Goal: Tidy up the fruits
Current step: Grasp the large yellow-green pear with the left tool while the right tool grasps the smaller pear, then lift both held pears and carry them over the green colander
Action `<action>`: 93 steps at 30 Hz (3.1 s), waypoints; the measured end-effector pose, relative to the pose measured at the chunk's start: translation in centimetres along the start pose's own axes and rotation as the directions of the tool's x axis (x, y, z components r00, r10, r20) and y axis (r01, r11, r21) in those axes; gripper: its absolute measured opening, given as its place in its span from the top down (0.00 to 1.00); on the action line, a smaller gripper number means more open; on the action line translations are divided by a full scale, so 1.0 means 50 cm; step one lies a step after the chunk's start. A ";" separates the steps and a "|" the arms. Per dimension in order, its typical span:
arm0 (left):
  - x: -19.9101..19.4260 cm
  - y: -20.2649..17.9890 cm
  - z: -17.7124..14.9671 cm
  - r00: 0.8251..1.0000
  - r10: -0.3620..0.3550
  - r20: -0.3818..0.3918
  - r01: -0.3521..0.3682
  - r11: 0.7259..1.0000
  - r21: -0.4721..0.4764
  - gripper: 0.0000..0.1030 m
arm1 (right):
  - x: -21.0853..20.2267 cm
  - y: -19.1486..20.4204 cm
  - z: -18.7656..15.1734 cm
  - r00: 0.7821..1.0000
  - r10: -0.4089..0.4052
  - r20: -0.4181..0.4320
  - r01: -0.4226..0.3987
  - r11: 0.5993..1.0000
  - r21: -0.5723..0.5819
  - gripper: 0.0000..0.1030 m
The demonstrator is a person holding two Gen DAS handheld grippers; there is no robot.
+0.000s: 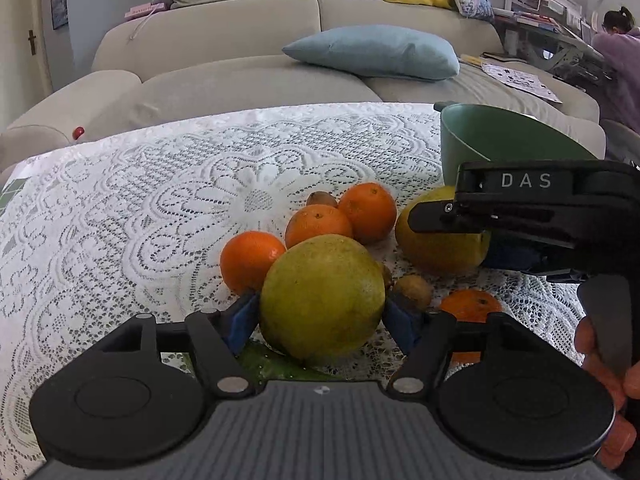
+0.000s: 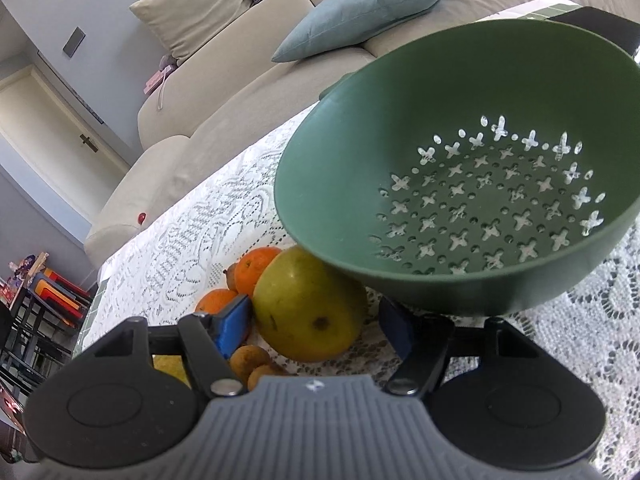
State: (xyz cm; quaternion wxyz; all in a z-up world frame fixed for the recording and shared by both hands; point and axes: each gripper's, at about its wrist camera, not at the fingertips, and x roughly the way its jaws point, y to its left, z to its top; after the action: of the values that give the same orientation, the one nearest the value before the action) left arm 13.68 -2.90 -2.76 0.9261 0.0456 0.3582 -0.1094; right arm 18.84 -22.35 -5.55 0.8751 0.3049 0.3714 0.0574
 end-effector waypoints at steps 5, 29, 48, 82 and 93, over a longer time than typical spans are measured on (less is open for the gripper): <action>0.000 0.000 -0.004 1.000 0.002 0.013 -0.002 1.000 -0.004 0.26 | 0.005 0.001 -0.001 1.000 0.019 -0.002 -0.019 1.000 -0.011 0.42; -0.053 0.023 -0.003 0.997 0.014 0.078 -0.002 0.989 -0.149 0.27 | -0.058 0.044 -0.026 0.996 0.064 0.060 -0.048 0.970 -0.236 0.42; -0.121 0.004 0.049 0.975 0.005 0.221 0.046 0.973 -0.225 0.27 | -0.190 0.068 0.013 0.958 0.217 0.185 -0.126 0.904 -0.408 0.42; 0.090 -0.235 0.274 0.962 -0.201 -0.187 0.211 0.977 0.040 0.27 | -0.081 -0.049 0.177 0.975 -0.208 -0.074 0.104 0.727 -0.679 0.42; 0.138 -0.247 0.264 0.931 -0.186 -0.314 0.226 0.970 0.095 0.27 | -0.053 -0.059 0.177 0.961 -0.248 -0.122 0.106 0.738 -0.667 0.42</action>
State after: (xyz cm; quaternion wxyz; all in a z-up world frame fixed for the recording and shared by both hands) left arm 24.36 -18.19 2.28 0.8386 0.0839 0.4909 -0.2207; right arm 22.64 -29.92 -0.86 0.8850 -0.0644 0.4423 0.1305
